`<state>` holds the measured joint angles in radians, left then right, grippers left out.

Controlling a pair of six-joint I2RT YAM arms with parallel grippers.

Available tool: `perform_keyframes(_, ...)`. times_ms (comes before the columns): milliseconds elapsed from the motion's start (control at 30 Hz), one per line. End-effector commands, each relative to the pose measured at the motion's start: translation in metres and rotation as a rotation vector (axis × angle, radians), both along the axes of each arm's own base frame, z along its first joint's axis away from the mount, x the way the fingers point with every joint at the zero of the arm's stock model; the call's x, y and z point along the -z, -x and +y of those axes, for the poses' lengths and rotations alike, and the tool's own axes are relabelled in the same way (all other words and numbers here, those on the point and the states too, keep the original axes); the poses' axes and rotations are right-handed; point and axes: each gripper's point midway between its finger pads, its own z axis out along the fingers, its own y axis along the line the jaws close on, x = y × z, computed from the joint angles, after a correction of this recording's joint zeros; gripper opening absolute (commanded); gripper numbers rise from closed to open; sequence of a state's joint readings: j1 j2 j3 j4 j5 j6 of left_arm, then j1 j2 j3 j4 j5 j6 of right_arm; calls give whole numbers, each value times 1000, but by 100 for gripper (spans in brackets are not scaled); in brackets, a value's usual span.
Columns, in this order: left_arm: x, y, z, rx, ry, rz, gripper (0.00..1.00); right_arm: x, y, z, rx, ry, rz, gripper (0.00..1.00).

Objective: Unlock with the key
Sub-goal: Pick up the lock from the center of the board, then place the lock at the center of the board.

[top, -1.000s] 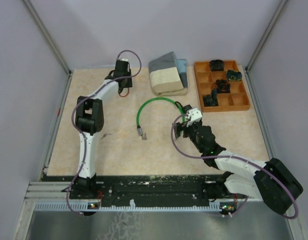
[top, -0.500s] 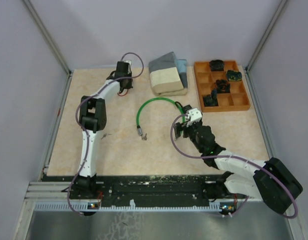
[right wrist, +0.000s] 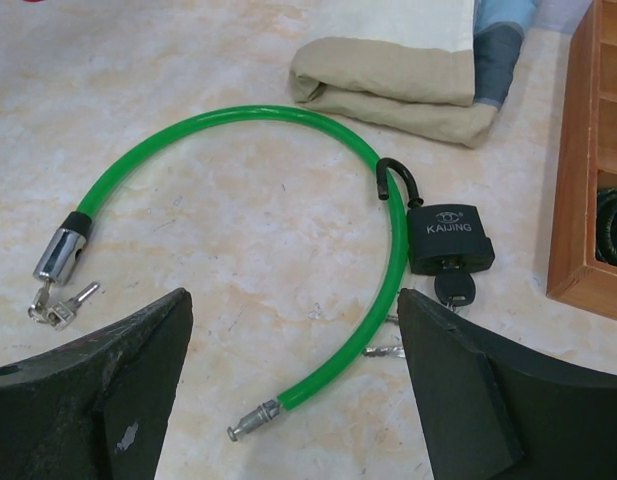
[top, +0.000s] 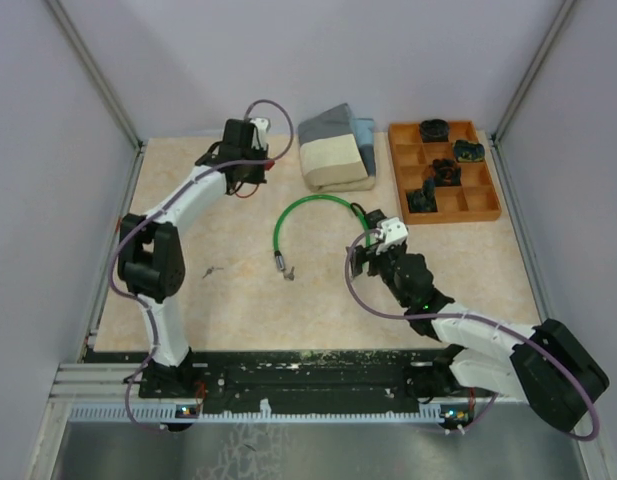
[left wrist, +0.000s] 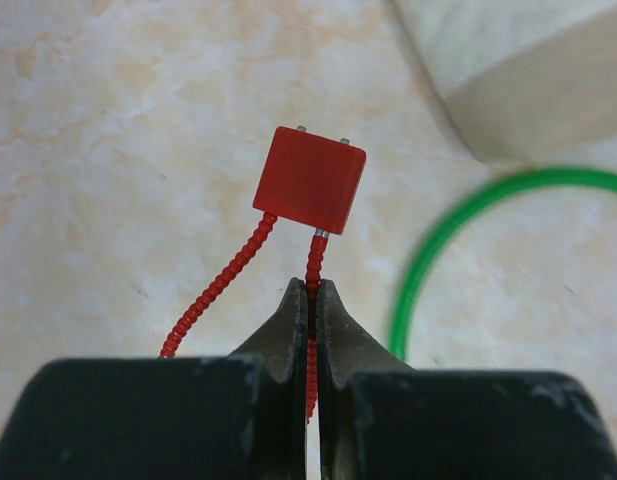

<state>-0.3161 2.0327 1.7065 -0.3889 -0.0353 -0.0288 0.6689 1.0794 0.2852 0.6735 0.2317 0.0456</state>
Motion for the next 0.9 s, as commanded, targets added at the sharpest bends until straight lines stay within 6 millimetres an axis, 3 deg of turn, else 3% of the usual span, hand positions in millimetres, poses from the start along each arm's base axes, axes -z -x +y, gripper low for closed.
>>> perform_keyframes(0, -8, 63, -47, 149, -78, 8, 0, -27, -2, -6, 39, -94, -80, 83)
perform_keyframes(133, 9, 126, -95, 299, -122, 82, 0, -30, -3, -24, 129, -116, -100, 83)
perform_keyframes(367, 33, 210, -147, 482, -114, 132, 0, -41, 4, -66, 310, -201, -173, 83)
perform_keyframes(533, 46, 253, -159, 559, -114, 152, 0, -45, 11, -85, 381, -254, -212, 83)
perform_keyframes(700, 81, 289, -157, 604, -142, 238, 0, -44, 11, -86, 388, -261, -211, 83)
perform_keyframes(800, 95, 307, -159, 609, -137, 288, 3, -41, 10, -83, 377, -254, -208, 83)
perform_keyframes(867, 100, 315, -159, 597, -136, 302, 11, -41, 9, -82, 374, -249, -208, 83)
